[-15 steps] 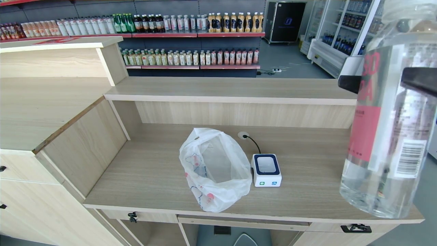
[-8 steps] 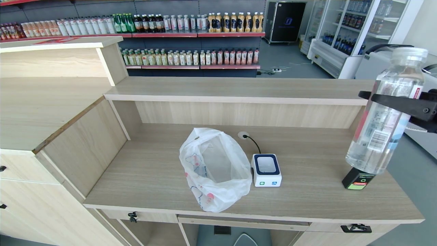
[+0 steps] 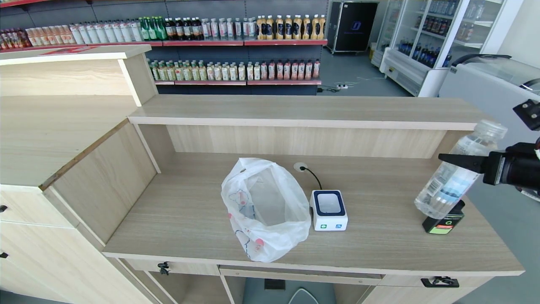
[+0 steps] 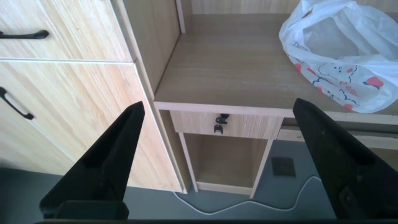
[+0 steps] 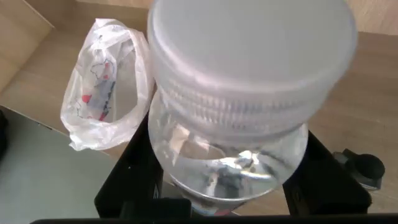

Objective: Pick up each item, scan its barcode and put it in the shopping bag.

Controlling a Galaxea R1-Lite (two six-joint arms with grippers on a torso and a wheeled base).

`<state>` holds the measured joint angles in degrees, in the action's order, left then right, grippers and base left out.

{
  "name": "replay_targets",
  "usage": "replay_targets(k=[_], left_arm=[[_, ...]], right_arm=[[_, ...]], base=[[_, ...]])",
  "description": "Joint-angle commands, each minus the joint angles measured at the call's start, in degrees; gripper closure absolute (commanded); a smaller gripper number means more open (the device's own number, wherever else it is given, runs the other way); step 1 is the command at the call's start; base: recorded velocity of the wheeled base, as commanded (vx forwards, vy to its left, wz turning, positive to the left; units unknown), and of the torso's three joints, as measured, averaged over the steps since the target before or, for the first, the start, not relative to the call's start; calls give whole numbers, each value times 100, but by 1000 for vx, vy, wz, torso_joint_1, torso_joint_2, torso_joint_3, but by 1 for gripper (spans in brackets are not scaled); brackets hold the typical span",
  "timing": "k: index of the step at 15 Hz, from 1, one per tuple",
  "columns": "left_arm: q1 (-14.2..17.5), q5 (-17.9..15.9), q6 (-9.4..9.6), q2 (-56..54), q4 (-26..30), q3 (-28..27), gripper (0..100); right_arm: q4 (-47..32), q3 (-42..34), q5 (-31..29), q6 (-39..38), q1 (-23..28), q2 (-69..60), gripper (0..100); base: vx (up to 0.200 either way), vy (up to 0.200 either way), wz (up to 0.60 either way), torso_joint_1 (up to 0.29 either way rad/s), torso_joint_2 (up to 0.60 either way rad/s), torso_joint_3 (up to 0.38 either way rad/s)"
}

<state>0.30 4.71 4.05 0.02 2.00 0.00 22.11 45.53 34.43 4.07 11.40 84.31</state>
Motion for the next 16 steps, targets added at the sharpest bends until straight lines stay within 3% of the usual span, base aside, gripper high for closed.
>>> replay_targets(k=[1, 2, 5, 10, 14, 16], left_arm=[[5, 4, 0, -2, 2, 0, 0], [-4, 4, 0, -2, 2, 0, 0], [-4, 4, 0, -2, 2, 0, 0], [-4, 4, 0, -2, 2, 0, 0], [5, 4, 0, -2, 2, 0, 0], [-4, 4, 0, -2, 2, 0, 0]], right_arm=[[830, -80, -32, 32, -226, 103, 100], [1093, -141, -147, 85, -278, 191, 100], [1295, -132, -1281, 894, -454, 437, 100], [1295, -71, -1316, 1236, -472, 666, 100], [1287, 8, -1324, 2054, -542, 877, 100], [1287, 70, -1324, 2898, -551, 973, 100]], base=[[0, 0, 0, 0, 0, 0], [0, 0, 0, 0, 0, 0], [0, 0, 0, 0, 0, 0], [0, 0, 0, 0, 0, 0], [0, 0, 0, 0, 0, 0], [0, 0, 0, 0, 0, 0]])
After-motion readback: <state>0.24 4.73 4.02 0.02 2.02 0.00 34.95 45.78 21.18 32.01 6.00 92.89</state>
